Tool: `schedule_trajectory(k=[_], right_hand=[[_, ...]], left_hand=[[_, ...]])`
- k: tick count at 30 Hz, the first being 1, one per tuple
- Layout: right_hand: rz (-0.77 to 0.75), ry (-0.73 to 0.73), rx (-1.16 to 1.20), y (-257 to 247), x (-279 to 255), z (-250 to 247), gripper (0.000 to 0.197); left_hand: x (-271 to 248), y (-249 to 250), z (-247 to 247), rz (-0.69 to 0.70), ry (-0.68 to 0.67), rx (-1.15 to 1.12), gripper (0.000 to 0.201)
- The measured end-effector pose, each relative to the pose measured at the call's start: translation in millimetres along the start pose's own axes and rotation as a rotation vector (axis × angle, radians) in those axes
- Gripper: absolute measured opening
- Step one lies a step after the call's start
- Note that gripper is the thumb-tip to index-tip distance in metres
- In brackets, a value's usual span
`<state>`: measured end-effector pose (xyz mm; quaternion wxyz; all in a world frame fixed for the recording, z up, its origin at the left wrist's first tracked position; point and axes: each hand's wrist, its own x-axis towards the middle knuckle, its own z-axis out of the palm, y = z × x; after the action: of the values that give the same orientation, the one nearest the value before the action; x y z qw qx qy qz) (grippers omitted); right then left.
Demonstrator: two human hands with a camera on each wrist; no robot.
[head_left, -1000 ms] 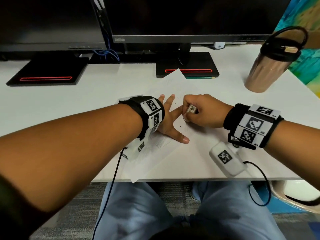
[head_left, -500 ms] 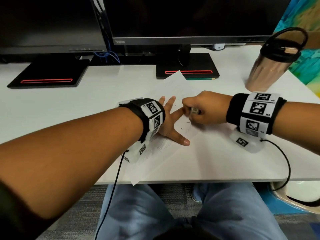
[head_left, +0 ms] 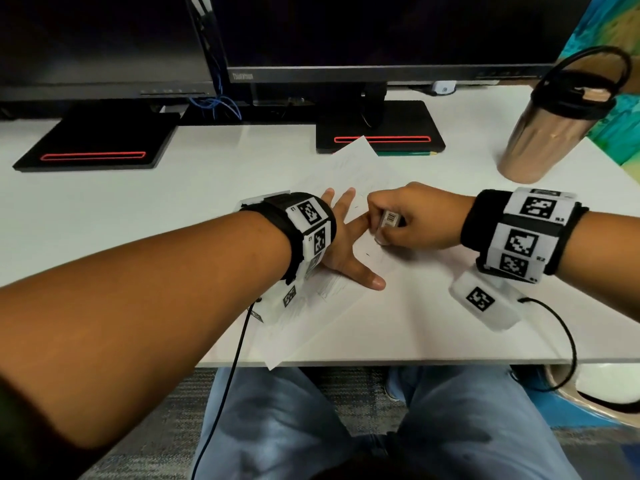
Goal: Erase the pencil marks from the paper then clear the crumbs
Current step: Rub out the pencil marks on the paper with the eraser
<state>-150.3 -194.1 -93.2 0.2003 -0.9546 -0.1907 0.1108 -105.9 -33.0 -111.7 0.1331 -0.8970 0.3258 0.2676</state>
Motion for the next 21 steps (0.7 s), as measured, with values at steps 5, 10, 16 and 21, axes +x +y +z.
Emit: schedule_trajectory(k=[5,10,16,21], right_hand=[[-0.059,-0.06,-0.007,-4.5,-1.0,5.6,0.008],[-0.064,-0.034,-0.03,-2.3,-3.6,6.3,0.008],[-0.007,0.006,0.002,0.0,-5.4,1.9,0.006],[0.008,-0.034,-0.005,-3.8,-4.5,1.1,0.006]], left_hand=[[-1.0,0.5,-0.4,0.0,-0.007,0.015,0.116],[0.9,-1.1,0.5,-0.002,0.004,0.019,0.122],[2.4,-0.7,0.5,0.001,0.012,0.013,0.126],[-0.4,1.1,-1.3,-0.004,-0.002,0.023,0.125]])
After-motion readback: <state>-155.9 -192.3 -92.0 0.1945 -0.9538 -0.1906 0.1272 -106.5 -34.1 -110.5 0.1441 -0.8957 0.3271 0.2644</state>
